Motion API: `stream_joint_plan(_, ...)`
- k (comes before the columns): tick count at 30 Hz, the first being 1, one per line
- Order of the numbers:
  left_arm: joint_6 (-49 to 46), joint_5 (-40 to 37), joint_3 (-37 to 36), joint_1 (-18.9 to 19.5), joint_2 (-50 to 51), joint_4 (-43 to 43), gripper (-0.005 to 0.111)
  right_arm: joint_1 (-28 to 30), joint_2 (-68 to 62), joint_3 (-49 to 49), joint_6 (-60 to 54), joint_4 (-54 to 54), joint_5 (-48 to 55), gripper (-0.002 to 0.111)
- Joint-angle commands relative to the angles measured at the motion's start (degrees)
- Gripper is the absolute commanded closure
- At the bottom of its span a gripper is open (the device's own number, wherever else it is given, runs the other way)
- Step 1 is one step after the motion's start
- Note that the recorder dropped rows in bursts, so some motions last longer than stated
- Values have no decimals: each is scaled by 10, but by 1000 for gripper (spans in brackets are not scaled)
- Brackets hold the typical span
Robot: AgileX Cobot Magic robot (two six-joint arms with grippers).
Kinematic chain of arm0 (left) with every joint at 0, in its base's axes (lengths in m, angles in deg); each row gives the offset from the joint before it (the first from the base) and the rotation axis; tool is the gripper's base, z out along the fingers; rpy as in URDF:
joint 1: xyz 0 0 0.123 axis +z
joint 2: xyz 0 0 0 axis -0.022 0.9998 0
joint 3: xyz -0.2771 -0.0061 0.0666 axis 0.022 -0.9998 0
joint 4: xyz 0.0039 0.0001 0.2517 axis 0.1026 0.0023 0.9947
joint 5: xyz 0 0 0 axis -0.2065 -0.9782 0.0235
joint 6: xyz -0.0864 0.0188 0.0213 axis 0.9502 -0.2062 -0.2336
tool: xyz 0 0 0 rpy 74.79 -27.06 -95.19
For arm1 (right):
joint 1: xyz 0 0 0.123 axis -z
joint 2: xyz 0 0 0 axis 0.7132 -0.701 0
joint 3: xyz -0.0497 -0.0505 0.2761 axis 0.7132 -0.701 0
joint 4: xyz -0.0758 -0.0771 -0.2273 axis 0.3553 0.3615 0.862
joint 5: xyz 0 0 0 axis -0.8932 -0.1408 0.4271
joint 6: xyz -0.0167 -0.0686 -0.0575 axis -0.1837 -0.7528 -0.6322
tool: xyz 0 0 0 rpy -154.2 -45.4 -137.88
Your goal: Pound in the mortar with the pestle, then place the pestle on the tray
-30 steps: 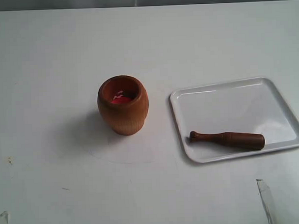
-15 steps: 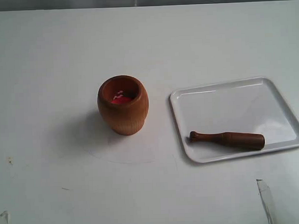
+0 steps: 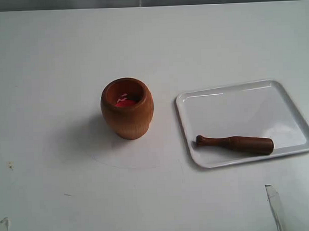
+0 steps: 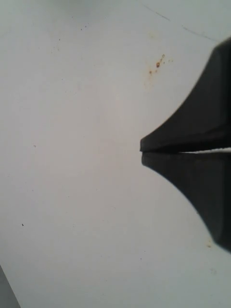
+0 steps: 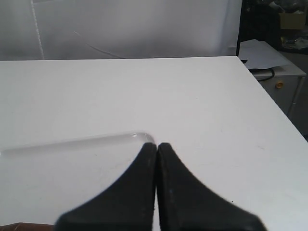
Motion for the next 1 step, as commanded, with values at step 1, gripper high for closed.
stream_joint_plan(1, 5, 2, 0, -4, -1, -4, 107, 4, 1, -2, -1, 5, -1, 108)
